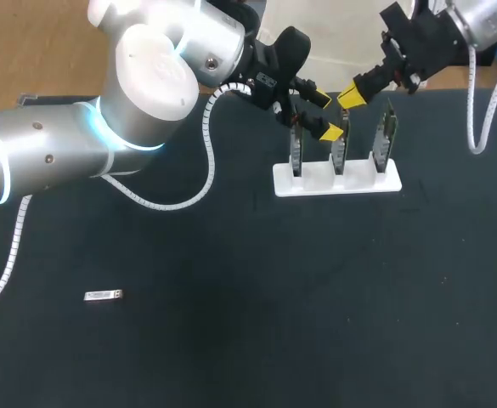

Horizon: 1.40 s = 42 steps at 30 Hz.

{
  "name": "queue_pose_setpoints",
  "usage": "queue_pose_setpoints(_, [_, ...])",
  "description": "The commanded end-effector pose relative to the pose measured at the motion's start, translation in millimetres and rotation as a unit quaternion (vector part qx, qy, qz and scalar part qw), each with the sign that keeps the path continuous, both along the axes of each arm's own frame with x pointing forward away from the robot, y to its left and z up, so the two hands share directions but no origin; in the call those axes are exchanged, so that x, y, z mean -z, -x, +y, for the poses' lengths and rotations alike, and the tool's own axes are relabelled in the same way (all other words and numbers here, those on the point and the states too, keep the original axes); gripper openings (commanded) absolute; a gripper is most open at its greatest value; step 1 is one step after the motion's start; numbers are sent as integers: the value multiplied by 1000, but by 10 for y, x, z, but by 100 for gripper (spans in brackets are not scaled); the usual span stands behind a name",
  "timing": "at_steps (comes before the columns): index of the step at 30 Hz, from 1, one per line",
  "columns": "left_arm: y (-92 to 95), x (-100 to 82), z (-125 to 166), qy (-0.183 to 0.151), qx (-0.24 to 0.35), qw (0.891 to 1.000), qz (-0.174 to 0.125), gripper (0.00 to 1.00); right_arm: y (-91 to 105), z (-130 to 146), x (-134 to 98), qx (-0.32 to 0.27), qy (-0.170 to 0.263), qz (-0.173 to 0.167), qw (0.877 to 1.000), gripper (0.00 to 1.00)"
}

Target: Pick up the optical module with the left hand, and insert it into the network port with the right hand.

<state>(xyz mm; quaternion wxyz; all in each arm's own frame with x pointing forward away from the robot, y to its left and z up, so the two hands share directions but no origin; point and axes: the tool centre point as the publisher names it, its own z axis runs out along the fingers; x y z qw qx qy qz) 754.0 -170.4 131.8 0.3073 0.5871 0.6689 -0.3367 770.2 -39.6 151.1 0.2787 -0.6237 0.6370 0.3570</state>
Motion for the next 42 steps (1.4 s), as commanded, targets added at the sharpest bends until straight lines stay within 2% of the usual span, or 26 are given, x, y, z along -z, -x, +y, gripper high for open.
queue_pose_setpoints(1, [-22, -4, -13, -3, 1, 1000, 2, 100, 71, -61, -180, -1, -9, -17, 1000, 0])
queue_pose_setpoints(5, [-22, -4, -13, -3, 1, 1000, 2, 100, 87, -150, -332, -5, -24, -34, 999, 0])
queue_pose_setpoints(9, [-22, -4, -13, -3, 1, 1000, 2, 100, 71, -359, -387, 0, -31, -38, 999, 0])
queue_pose_setpoints(15, [-22, -4, -13, -3, 1, 1000, 2, 100, 83, -672, -360, -13, -28, -31, 999, 0])
queue_pose_setpoints(26, [-22, -4, -13, -3, 1, 1000, 2, 100, 159, -1006, -267, -38, -7, -19, 999, 0])
queue_pose_setpoints(33, [-22, -4, -13, -3, 1, 1000, 2, 100, 149, -1091, -147, -33, 5, -10, 999, 0])
queue_pose_setpoints(42, [-22, -4, -13, -3, 1, 1000, 2, 100, 39, -1116, -23, -18, 8, -1, 1000, 0])
